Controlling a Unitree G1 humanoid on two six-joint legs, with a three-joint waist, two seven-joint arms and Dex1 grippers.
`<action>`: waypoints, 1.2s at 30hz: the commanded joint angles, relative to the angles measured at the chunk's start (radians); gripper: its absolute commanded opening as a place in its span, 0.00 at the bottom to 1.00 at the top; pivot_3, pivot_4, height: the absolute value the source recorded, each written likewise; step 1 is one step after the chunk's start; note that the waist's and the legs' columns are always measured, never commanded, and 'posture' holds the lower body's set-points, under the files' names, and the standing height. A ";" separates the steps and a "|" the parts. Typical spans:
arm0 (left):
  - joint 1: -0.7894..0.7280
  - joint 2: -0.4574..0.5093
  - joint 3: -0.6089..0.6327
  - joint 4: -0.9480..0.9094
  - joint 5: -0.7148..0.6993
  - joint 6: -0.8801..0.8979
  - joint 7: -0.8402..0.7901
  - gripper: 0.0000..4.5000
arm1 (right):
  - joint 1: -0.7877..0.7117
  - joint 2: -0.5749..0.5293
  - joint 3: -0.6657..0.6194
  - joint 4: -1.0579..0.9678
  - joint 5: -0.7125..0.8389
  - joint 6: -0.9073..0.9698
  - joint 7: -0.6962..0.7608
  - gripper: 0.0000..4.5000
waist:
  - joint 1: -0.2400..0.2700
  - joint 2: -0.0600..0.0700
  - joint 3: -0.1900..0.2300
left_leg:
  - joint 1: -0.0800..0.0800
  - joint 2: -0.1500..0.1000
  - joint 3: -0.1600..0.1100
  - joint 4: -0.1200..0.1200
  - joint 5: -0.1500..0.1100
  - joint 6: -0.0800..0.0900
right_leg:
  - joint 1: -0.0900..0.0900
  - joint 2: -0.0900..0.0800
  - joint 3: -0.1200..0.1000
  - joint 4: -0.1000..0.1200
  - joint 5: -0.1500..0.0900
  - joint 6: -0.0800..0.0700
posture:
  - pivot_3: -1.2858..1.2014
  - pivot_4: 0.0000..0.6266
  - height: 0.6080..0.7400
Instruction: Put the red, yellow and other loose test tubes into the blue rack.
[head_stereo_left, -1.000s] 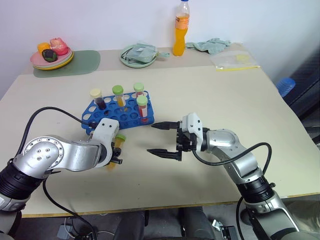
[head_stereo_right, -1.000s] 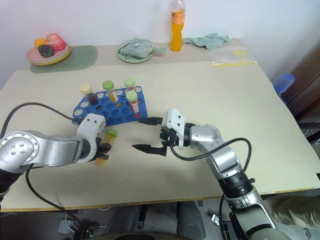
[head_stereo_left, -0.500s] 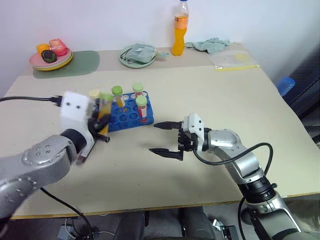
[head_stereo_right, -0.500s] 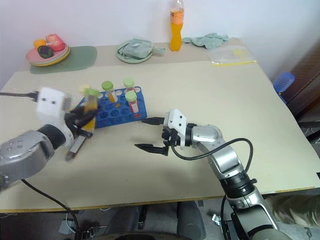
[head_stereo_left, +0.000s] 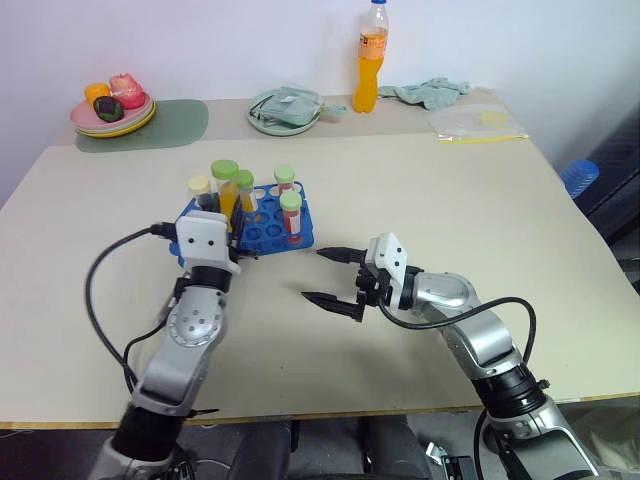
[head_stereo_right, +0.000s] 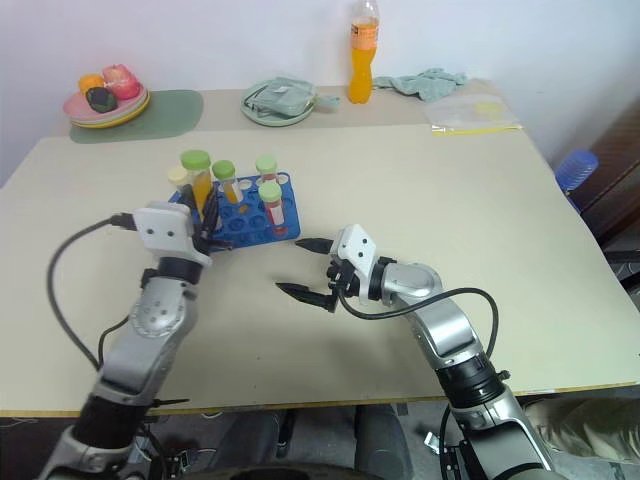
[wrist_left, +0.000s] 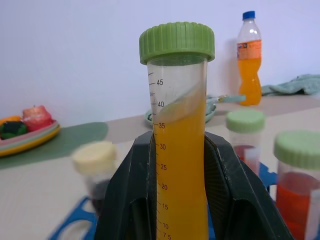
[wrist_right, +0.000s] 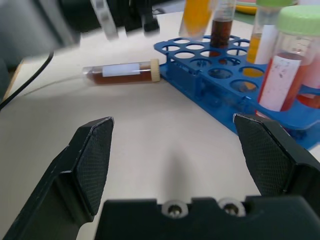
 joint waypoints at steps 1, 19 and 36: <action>-0.030 -0.038 0.040 0.067 0.055 -0.101 -0.035 0.16 | 0.005 0.004 -0.017 -0.046 0.007 0.000 -0.014 0.94 | 0.000 0.000 0.000 | 0.000 0.000 0.000 0.000 0.000 0.000 | 0.000 0.000 0.000 0.000 0.000 0.000 | 0.52 0.24 1.00; -0.127 -0.191 0.113 0.364 0.102 -0.251 -0.159 0.16 | 0.016 0.012 -0.012 -0.057 0.013 0.007 -0.033 0.94 | -0.001 0.000 0.000 | 0.000 -0.001 -0.001 0.001 0.000 0.000 | 0.001 0.000 -0.001 0.001 0.000 0.001 | 0.52 0.24 1.00; -0.068 -0.215 0.155 0.317 0.142 -0.237 -0.194 0.16 | 0.021 0.007 -0.013 -0.068 0.021 0.026 -0.028 0.94 | -0.006 0.000 0.000 | 0.000 -0.001 -0.002 0.001 0.000 0.000 | 0.001 0.000 -0.001 0.001 0.000 0.001 | 0.52 0.24 1.00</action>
